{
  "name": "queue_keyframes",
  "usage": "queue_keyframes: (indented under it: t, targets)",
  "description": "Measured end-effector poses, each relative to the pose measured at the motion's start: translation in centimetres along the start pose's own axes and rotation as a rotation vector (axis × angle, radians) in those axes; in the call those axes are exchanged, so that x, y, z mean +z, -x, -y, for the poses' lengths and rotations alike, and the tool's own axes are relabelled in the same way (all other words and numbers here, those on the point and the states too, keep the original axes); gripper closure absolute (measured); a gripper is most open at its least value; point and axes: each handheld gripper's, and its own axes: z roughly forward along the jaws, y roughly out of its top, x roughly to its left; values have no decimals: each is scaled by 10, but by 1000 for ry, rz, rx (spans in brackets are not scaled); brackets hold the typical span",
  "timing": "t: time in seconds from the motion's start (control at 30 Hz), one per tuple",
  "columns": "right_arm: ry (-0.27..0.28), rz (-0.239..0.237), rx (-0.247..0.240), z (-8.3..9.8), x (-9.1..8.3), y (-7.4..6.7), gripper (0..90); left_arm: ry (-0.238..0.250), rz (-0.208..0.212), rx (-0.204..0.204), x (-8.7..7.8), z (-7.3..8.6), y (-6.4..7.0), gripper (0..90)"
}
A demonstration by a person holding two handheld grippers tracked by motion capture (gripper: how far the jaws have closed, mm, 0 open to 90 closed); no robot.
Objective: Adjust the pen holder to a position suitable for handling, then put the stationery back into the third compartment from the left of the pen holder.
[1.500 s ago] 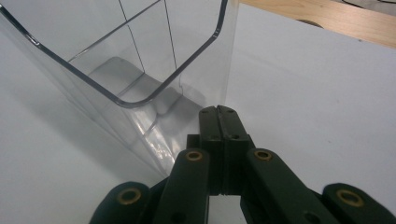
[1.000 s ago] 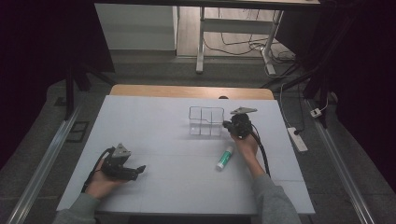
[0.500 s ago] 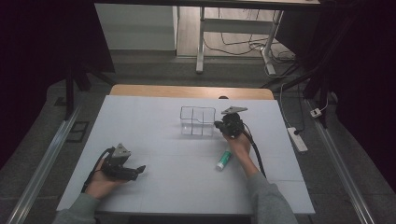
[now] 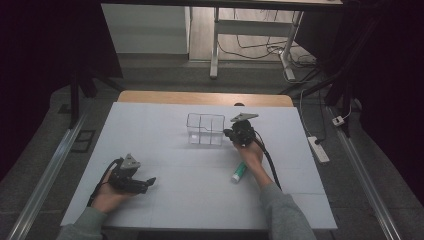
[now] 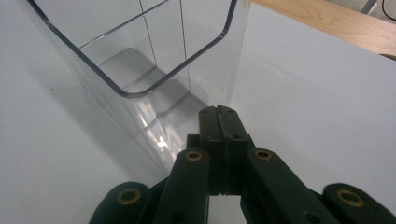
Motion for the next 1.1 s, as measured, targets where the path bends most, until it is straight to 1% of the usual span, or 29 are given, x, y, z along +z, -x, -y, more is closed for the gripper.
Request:
queue_keyframes:
  t: [0.37, 0.73, 0.87, 0.97, 1.1]
  targets:
    - [7, -2, 1, -3, 3, 0, 891, -3, -4, 3, 0, 0, 0, 152]
    - [5, -6, -12, -8, 8, -4, 891, -4, -6, 3, 0, 0, 1, 151]
    - [3, -16, -5, -8, 9, -4, 878, -2, -6, 4, -1, 0, 0, 151]
    - [-2, -11, -1, -7, 8, -3, 878, -1, -6, 4, -1, 0, 0, 151]
    - [0, -18, 20, -6, 6, 0, 878, 0, -5, 6, -1, 1, 1, 151]
